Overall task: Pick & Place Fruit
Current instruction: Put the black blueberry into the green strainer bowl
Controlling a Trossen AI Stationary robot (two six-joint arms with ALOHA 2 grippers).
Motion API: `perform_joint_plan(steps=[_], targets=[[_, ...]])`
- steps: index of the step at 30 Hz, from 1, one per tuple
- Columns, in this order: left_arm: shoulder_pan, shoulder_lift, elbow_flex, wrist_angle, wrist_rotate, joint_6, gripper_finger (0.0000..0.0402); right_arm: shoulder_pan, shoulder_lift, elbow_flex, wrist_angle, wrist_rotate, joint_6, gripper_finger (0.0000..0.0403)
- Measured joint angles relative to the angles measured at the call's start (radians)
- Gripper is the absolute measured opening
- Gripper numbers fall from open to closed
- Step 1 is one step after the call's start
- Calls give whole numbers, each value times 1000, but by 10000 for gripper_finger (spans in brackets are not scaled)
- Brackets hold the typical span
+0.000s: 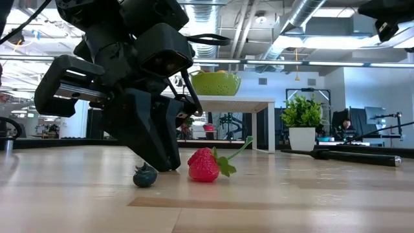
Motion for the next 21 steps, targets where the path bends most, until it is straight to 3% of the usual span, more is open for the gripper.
perform_joint_plan(steps=[10,16,21], targets=[[5,-10,-1,-1,-21,2,57,0,0,0,0,0,0,17],[49,-122,-5,-4,-106,44,57,0,0,0,0,0,0,17],[106,-249,-2,98,-183,57,57,0,0,0,0,0,0,17]])
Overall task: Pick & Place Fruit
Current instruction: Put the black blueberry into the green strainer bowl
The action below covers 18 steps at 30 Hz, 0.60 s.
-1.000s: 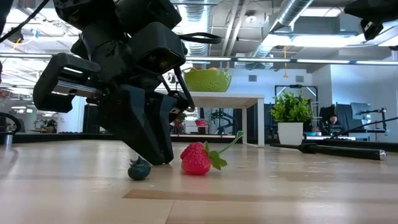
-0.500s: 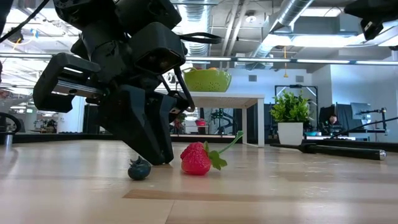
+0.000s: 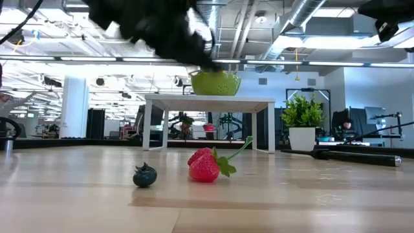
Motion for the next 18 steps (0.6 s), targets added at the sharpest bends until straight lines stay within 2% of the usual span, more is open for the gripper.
perform_joint_plan(steps=[9,18], targets=[[193,-200,1,364,-63,0,56,0,0,0,0,0,0,17],[436,-241,2,531,-64,-28,56,0,0,0,0,0,0,17]])
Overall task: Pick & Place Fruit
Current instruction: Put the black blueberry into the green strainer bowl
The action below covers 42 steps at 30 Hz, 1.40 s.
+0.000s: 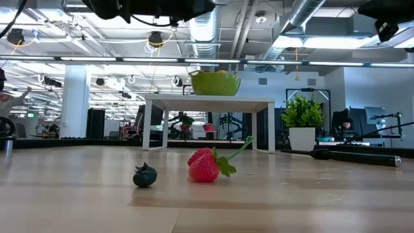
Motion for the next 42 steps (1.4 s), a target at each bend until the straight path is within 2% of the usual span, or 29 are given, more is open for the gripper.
perform_joint_plan(steps=[6,13,25,36,42], targets=[[98,59,33,1,1,-55,56,0,0,0,0,0,0,17],[150,156,56,-7,1,-54,56,0,0,0,0,0,0,17],[153,248,56,-6,2,-51,56,0,0,0,0,0,0,17],[181,250,56,-34,2,-51,58,0,0,0,0,0,0,17],[181,250,56,-38,1,-51,79,0,0,0,0,0,0,17]])
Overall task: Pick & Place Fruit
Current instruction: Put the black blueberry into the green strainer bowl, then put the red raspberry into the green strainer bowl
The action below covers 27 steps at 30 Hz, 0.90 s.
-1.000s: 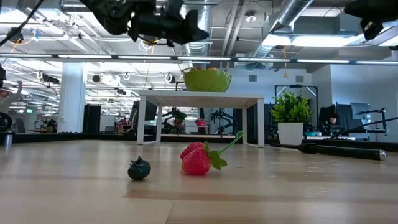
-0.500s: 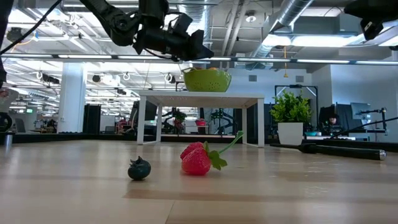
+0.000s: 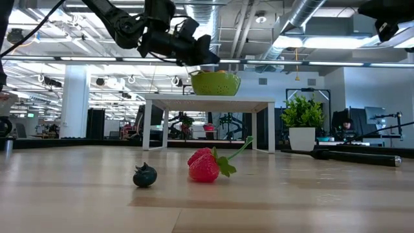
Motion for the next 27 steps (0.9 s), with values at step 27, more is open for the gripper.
perform_joint_plan(steps=[27], targets=[[-396,-246,0,-369,319,-18,143,0,0,0,0,0,0,17]])
